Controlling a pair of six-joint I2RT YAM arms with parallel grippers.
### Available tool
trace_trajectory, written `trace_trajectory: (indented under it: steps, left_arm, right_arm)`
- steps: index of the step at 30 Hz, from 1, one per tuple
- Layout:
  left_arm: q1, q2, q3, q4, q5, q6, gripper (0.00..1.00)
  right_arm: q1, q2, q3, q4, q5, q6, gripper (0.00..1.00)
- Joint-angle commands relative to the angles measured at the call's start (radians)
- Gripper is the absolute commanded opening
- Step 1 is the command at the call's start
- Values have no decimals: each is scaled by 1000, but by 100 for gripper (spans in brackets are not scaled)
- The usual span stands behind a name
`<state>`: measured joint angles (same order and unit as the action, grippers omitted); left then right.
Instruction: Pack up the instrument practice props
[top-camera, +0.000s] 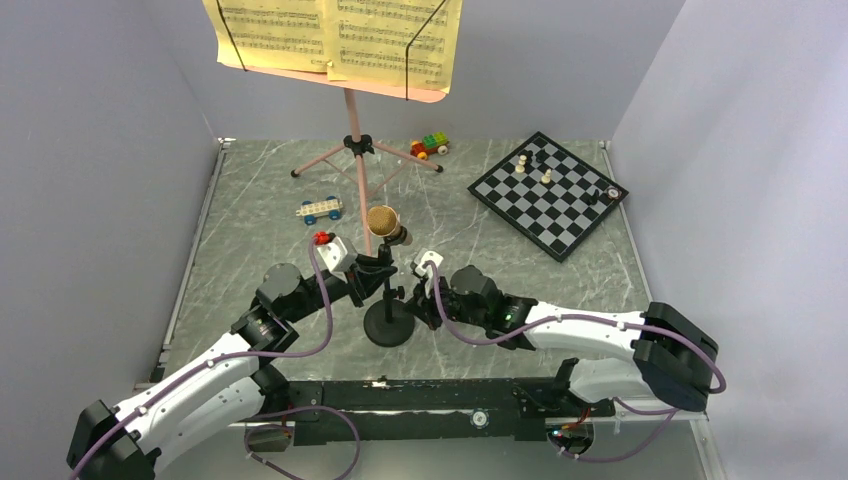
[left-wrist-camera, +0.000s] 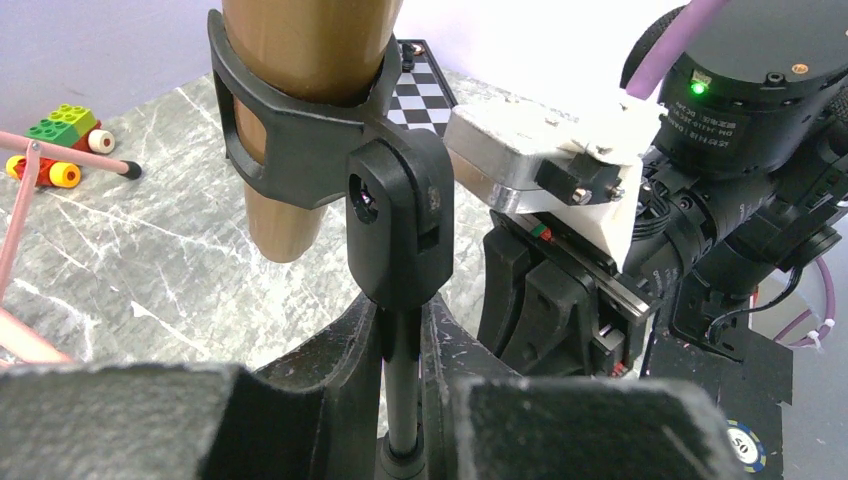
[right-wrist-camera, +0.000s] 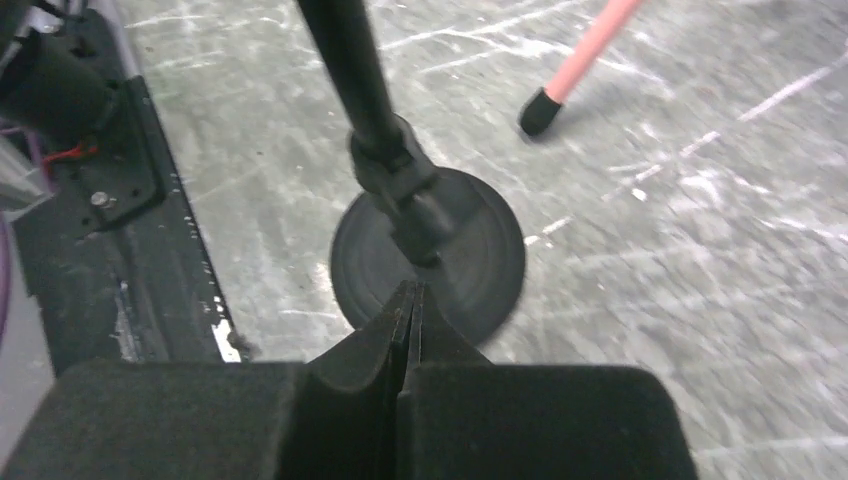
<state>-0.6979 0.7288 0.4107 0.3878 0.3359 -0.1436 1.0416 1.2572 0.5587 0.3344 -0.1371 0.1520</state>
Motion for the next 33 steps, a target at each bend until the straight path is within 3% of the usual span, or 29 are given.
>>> trace_trajectory:
  steps: [1, 3, 5, 7, 12, 19, 24, 33]
  left_arm:
    - [-4, -7, -1, -8, -5, -24, 0]
    - [-3, -22, -9, -15, -9, -24, 0]
    - [-6, -42, -18, -21, -12, -22, 0]
    - [-5, -66, -26, -29, -9, -20, 0]
    - [-5, -95, -34, -48, 14, -26, 0]
    - [-6, -109, -48, -34, 20, -39, 0]
    - [-8, -116, -47, -43, 22, -32, 0]
    - [-14, -111, -43, -50, 26, -30, 0]
  right_arm:
    - [8, -89, -9, -20, 166, -43, 0]
    - [4, -128, -15, -28, 166, -5, 1]
    - [-35, -137, 1, -59, 83, 48, 25]
    - [-106, -114, 40, -94, -70, 105, 40]
    - [-200, -60, 85, -97, -295, 144, 52]
    - [-238, 59, 128, 0, -482, 205, 60]
    - [-243, 120, 155, 23, -505, 227, 62]
    - [-265, 180, 178, 79, -523, 245, 50]
